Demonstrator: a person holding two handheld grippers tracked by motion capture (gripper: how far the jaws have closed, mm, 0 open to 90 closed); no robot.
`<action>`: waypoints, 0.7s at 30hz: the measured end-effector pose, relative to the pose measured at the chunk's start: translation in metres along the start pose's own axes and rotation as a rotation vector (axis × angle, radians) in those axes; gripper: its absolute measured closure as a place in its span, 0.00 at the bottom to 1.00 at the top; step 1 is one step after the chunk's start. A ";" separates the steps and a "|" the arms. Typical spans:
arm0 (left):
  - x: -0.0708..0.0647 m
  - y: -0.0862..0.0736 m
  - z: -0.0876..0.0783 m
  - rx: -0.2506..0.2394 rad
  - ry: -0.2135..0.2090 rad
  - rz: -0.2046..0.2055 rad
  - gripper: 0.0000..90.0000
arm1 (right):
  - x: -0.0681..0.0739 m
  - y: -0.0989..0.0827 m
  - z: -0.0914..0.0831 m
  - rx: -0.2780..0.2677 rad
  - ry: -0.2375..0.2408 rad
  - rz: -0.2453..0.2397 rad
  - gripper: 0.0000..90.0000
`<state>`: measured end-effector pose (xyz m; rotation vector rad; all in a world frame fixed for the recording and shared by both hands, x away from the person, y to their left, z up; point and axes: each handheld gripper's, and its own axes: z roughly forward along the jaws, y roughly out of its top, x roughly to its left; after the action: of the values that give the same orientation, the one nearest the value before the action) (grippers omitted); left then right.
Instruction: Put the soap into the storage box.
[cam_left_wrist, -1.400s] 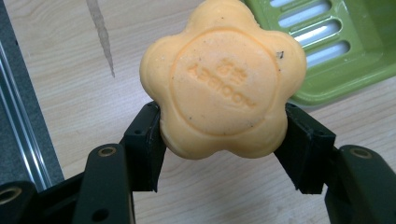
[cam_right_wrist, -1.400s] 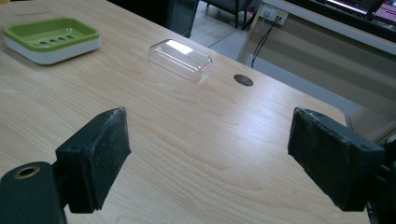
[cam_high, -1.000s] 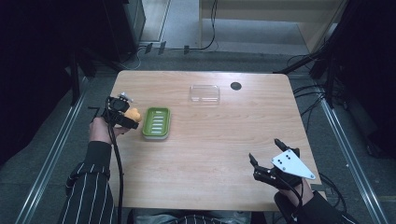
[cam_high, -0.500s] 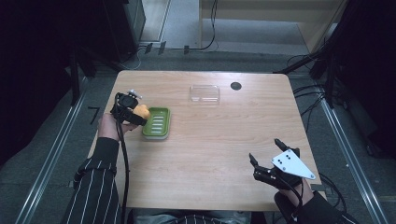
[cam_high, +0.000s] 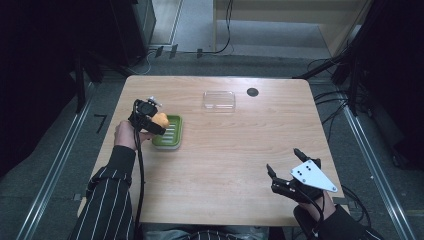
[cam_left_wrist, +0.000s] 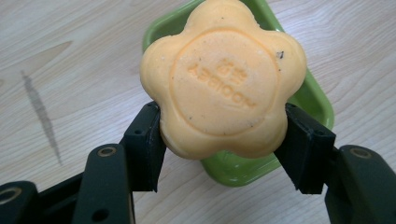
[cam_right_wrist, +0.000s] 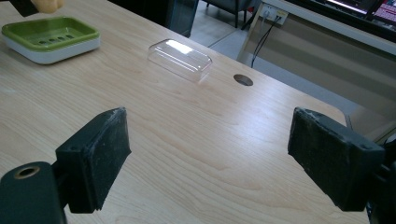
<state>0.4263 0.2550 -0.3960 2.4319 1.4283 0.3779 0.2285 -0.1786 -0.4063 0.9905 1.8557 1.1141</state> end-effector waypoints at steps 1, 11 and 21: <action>0.000 0.000 0.001 0.006 -0.001 0.010 0.44 | 0.000 0.000 0.000 0.000 0.000 0.000 0.15; -0.006 0.004 0.008 0.010 -0.014 0.026 0.44 | -0.001 0.000 0.000 -0.001 -0.001 0.002 0.15; -0.011 0.007 0.018 0.030 -0.005 0.045 0.44 | -0.001 0.000 0.000 0.000 0.000 0.002 0.15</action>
<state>0.4333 0.2404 -0.4106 2.4903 1.3890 0.3631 0.2284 -0.1796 -0.4063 0.9918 1.8555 1.1154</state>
